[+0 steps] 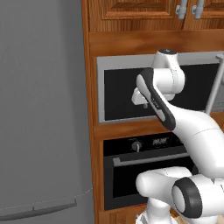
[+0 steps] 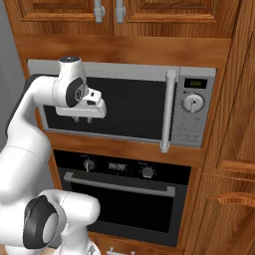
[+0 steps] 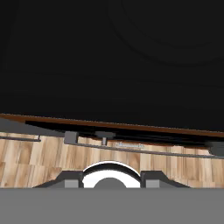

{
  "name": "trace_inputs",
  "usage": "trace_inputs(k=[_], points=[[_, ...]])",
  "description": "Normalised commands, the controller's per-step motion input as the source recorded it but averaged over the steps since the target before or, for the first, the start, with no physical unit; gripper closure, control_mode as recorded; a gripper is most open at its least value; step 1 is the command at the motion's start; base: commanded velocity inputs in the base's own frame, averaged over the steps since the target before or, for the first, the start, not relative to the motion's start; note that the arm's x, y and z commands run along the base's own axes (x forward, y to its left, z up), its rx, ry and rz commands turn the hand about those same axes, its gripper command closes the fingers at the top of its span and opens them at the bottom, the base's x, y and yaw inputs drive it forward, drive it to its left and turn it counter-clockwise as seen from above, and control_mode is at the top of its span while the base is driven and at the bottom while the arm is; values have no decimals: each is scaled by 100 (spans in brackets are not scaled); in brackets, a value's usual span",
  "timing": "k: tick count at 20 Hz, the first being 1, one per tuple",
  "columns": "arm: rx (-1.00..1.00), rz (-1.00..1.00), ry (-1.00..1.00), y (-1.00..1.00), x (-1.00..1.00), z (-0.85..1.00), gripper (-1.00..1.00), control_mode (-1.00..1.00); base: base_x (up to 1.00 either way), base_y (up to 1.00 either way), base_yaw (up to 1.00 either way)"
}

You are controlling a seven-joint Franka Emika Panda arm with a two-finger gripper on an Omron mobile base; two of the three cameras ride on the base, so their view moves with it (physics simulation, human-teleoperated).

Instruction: Take the baked cake out of the oven and place it on the plate for cooling. Then close the oven door.

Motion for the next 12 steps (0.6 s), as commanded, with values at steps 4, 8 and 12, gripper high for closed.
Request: trace_inputs(k=[4, 8, 12], points=[[0, 0, 0, 0, 0, 0, -100, 100, -3, 0, 0], [0, 0, 0, 0, 0, 0, -100, 100, -47, -1, 0], [0, 0, 0, 0, 0, 0, -100, 100, -76, -21, 0]])
